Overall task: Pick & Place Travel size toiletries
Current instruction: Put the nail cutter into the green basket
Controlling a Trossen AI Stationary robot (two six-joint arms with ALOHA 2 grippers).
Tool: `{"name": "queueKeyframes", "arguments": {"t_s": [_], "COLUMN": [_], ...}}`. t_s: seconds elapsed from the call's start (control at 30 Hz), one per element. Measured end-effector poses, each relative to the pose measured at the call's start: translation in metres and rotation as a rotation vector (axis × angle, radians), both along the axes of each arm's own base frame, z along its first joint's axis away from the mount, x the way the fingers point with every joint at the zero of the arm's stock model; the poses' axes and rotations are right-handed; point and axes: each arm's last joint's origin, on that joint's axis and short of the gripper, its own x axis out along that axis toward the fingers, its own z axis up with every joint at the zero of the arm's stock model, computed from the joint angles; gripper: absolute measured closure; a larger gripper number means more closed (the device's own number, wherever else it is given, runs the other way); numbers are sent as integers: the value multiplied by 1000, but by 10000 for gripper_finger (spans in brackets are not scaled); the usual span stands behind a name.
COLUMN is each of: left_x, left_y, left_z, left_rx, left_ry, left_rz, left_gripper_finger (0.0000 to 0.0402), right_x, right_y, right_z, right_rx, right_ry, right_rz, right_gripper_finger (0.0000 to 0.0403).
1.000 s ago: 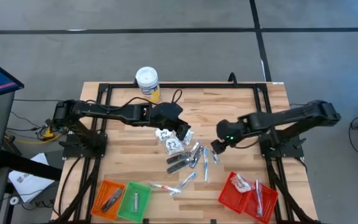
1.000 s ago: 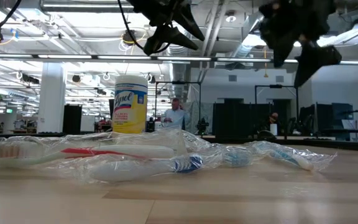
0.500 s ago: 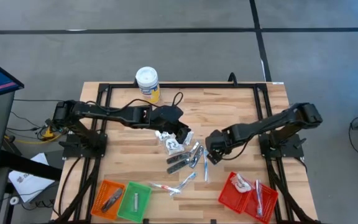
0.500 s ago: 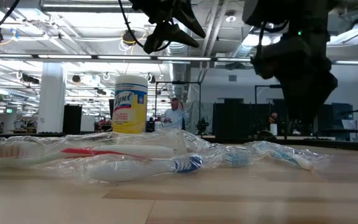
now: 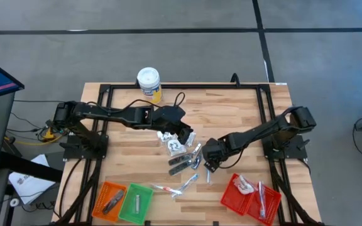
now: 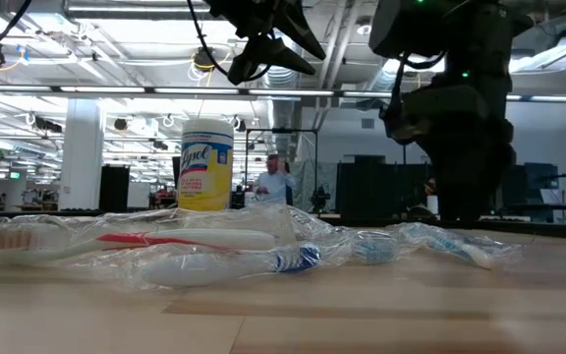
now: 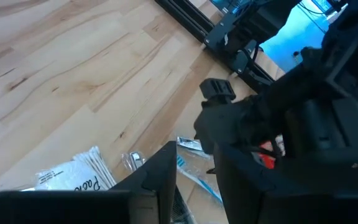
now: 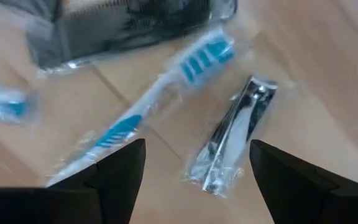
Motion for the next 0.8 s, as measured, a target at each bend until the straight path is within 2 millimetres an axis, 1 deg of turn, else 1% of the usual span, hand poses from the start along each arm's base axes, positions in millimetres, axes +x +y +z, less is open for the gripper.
{"name": "queueKeyframes", "arguments": {"t_s": [0.23, 0.57, 0.8], "left_x": [0, 0, 0], "left_y": [0, 0, -1], "left_z": [0, 0, 0], "left_rx": [1, 19, 18], "left_ry": [0, 1, 1], "left_rz": [-1, -13, -15], "left_gripper_finger": [300, 300, 300], "right_x": [-3, 3, 6], "right_y": [-2, -5, -12], "right_z": [-5, -9, -9], "right_rx": [-14, -6, -4], "right_ry": [54, 23, 14], "right_rz": [-22, -37, -69], "right_gripper_finger": [122, 122, 122]}}
